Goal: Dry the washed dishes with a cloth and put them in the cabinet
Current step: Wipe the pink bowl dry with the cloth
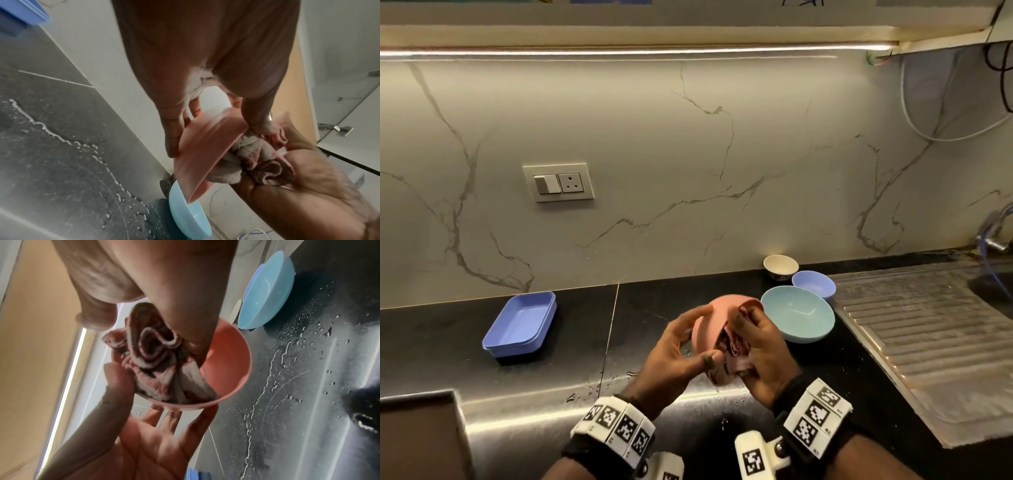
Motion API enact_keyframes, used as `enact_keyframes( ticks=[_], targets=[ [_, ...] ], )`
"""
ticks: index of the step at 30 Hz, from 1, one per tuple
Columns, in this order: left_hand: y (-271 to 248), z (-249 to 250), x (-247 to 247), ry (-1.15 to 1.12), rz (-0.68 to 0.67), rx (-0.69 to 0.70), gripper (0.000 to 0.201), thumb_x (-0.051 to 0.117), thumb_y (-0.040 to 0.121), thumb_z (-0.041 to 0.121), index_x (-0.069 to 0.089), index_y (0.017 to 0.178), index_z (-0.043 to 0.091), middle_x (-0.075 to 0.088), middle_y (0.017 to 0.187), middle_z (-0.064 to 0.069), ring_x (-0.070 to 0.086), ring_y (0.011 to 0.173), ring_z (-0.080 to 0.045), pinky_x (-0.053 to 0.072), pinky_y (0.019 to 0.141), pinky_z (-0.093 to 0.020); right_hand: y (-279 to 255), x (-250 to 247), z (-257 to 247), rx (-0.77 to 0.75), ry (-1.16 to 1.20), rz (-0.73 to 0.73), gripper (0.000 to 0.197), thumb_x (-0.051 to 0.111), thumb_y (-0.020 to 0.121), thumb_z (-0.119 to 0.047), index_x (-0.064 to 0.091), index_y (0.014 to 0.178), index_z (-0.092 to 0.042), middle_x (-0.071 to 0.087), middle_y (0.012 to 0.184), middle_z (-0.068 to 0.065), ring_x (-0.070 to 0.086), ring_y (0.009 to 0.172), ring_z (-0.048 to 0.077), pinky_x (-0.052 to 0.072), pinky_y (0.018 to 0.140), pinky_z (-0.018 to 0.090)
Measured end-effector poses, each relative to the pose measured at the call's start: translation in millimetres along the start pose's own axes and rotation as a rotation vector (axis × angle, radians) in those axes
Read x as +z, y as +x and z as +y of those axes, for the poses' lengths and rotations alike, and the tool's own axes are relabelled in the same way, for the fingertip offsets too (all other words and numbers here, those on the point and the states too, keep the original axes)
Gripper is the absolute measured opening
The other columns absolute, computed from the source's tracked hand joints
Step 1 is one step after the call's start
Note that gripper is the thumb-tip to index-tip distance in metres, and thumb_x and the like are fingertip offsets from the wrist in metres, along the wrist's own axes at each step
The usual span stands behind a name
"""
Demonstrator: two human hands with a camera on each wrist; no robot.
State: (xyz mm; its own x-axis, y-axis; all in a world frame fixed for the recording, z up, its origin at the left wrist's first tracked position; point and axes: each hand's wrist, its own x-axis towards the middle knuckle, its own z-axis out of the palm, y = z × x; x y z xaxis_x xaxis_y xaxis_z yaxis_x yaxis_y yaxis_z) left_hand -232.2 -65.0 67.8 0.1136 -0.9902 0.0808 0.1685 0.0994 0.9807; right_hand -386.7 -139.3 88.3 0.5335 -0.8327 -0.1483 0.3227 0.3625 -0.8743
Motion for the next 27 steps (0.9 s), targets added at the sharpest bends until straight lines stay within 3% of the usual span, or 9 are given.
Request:
enact_keyframes(
  ticks=[4, 7, 9, 11, 15, 18, 21, 24, 27],
  targets=[
    [6.0, 5.3, -8.6, 0.001, 0.061, -0.021, 0.098, 0.087, 0.059, 0.059, 0.044, 0.144, 0.036, 0.046, 0.143, -0.005, 0.056, 0.126, -0.030, 0.057, 0.090, -0.055, 3.0, -1.9, -7.1, -0.024, 0.024, -0.100, 0.055, 0.079, 0.077, -0.016, 0.058, 0.128, -0.020, 0.065, 0.124, 0.017, 0.064, 0.112, 0.039, 0.055, 0.088, 0.057],
    [11.5, 7.3, -24.0, -0.107, 0.194, -0.152, 0.089, 0.065, 0.066, 0.080, 0.050, 0.141, 0.034, 0.054, 0.143, -0.007, 0.059, 0.125, -0.033, 0.053, 0.090, -0.065, -1.6, -6.9, -15.4, -0.033, 0.064, -0.278, 0.060, 0.075, 0.077, -0.010, 0.056, 0.134, -0.015, 0.061, 0.129, 0.022, 0.059, 0.118, 0.043, 0.052, 0.088, 0.057],
    [13.9, 9.5, -29.6, -0.253, 0.180, -0.255, 0.082, 0.049, 0.075, 0.083, 0.057, 0.136, 0.030, 0.062, 0.136, -0.012, 0.061, 0.121, -0.039, 0.049, 0.091, -0.070, -4.4, -10.2, -19.1, -0.025, 0.071, -0.365, 0.060, 0.074, 0.076, -0.009, 0.055, 0.133, -0.010, 0.060, 0.129, 0.025, 0.059, 0.117, 0.045, 0.052, 0.088, 0.058],
    [12.3, 13.9, -31.4, -0.300, 0.162, -0.311, 0.076, 0.037, 0.086, 0.076, 0.058, 0.134, 0.021, 0.066, 0.128, -0.019, 0.066, 0.110, -0.041, 0.053, 0.088, -0.064, -4.9, -15.4, -23.2, 0.004, 0.053, -0.392, 0.062, 0.077, 0.073, -0.008, 0.056, 0.130, -0.006, 0.060, 0.127, 0.028, 0.060, 0.114, 0.046, 0.053, 0.086, 0.056],
    [11.7, 17.3, -32.2, -0.246, 0.118, -0.289, 0.070, 0.063, 0.082, 0.066, 0.063, 0.132, 0.017, 0.064, 0.126, -0.027, 0.071, 0.087, -0.031, 0.061, 0.072, -0.045, -2.0, -38.1, -27.8, 0.057, -0.041, -0.340, 0.071, 0.087, 0.065, -0.011, 0.055, 0.128, -0.002, 0.060, 0.125, 0.031, 0.062, 0.110, 0.047, 0.055, 0.085, 0.054],
    [12.6, 17.5, -30.4, -0.279, 0.130, -0.211, 0.063, 0.058, 0.088, 0.057, 0.064, 0.129, 0.009, 0.069, 0.117, -0.024, 0.073, 0.084, -0.026, 0.061, 0.063, -0.036, 3.4, -55.4, -26.4, 0.081, -0.097, -0.295, 0.069, 0.082, 0.066, -0.009, 0.054, 0.128, -0.001, 0.062, 0.123, 0.030, 0.063, 0.109, 0.046, 0.056, 0.083, 0.052],
    [12.5, 20.1, -29.7, -0.301, 0.116, -0.166, 0.059, 0.059, 0.090, 0.050, 0.063, 0.128, 0.005, 0.068, 0.121, -0.023, 0.071, 0.100, -0.033, 0.062, 0.071, -0.039, 7.7, -64.8, -25.8, 0.069, -0.191, -0.222, 0.068, 0.085, 0.065, -0.016, 0.058, 0.126, -0.004, 0.065, 0.121, 0.027, 0.063, 0.111, 0.047, 0.054, 0.089, 0.056],
    [9.1, 22.6, -37.5, -0.332, 0.065, -0.126, 0.074, 0.089, 0.066, 0.047, 0.068, 0.124, 0.005, 0.066, 0.123, -0.027, 0.071, 0.097, -0.034, 0.062, 0.071, -0.039, 14.0, -69.5, -23.1, -0.059, -0.424, -0.056, 0.049, 0.086, 0.070, -0.023, 0.067, 0.114, -0.012, 0.071, 0.111, 0.016, 0.067, 0.106, 0.039, 0.053, 0.094, 0.057],
    [6.0, 21.3, -38.0, -0.201, 0.066, -0.147, 0.094, 0.097, 0.049, 0.043, 0.062, 0.128, 0.008, 0.068, 0.122, -0.022, 0.070, 0.102, -0.037, 0.062, 0.071, -0.044, 24.1, -72.5, -26.9, -0.173, -0.446, 0.185, 0.025, 0.076, 0.085, -0.017, 0.068, 0.108, -0.014, 0.073, 0.105, 0.013, 0.069, 0.102, 0.034, 0.057, 0.089, 0.049]
  ],
)
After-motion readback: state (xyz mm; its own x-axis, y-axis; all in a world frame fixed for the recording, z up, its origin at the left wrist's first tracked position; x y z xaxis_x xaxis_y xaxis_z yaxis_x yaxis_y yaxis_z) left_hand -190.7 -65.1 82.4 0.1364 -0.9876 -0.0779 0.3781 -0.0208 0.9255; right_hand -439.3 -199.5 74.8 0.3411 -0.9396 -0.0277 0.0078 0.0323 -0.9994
